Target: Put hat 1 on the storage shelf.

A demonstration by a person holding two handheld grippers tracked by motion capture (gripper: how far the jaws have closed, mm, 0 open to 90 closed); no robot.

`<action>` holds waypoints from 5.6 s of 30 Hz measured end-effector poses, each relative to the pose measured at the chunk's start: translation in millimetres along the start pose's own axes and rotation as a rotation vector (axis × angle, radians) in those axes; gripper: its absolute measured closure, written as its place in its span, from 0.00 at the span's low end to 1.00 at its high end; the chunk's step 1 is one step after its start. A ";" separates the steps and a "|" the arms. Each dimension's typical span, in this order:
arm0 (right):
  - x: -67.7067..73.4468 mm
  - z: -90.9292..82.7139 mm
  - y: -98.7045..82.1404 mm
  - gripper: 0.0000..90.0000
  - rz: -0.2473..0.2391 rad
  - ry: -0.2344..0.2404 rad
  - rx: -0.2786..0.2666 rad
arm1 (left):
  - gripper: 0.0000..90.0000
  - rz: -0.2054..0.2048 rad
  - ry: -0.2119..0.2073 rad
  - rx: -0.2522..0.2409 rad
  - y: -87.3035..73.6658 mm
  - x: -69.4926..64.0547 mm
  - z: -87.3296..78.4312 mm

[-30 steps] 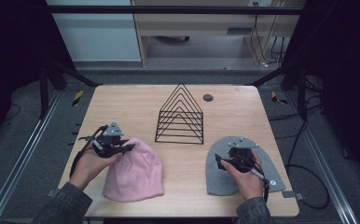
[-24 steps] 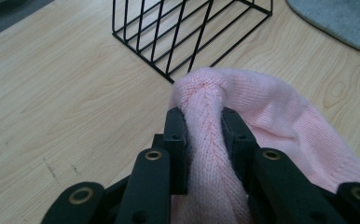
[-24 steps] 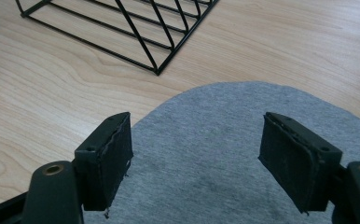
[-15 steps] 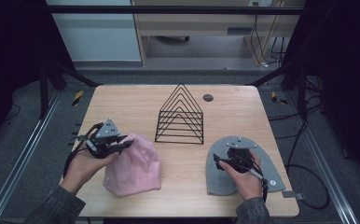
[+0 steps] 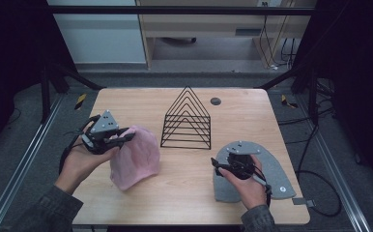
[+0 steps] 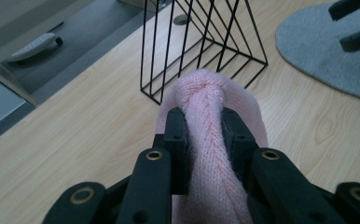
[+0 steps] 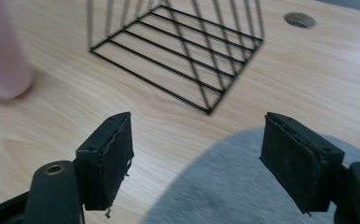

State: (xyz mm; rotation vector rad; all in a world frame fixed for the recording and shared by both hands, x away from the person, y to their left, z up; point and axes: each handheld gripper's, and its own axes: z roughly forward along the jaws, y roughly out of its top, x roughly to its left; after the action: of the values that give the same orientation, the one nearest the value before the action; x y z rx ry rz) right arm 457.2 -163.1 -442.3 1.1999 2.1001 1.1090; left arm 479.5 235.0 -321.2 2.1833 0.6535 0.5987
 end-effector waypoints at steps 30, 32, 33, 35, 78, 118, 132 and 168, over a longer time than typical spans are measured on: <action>112.2 62.1 94.3 0.67 -0.208 0.390 0.055 | 0.83 -0.018 -0.021 -0.121 54.7 19.2 -26.5; 112.3 61.8 97.4 0.77 -0.215 0.398 0.048 | 0.82 -0.024 -0.013 -0.122 54.0 22.3 -28.2; 111.1 61.5 99.1 0.84 -0.219 0.406 0.044 | 0.82 -0.029 -0.009 -0.126 53.5 24.5 -29.5; 107.3 59.0 102.9 0.90 -0.225 0.425 0.041 | 0.82 -0.040 -0.010 -0.131 52.8 29.8 -32.6; 11.2 55.2 217.8 0.94 -0.274 0.247 0.001 | 0.81 -0.183 -0.021 -0.292 136.5 106.9 15.6; -20.3 47.7 166.0 0.94 -0.235 0.178 -0.032 | 0.80 -0.130 -0.065 -0.292 150.8 74.0 63.9; -36.9 45.7 138.9 0.94 -0.193 0.166 -0.035 | 0.80 -0.079 -0.089 -0.263 154.9 56.3 79.2; -48.2 50.1 100.3 0.95 -0.152 0.137 0.006 | 0.78 -0.029 -0.117 -0.217 145.4 35.7 111.5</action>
State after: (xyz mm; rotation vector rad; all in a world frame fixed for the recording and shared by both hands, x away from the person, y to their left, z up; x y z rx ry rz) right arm 565.5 -155.2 -386.7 0.9722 2.2566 1.1444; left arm 610.9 113.7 -267.7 1.9864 0.5310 0.4986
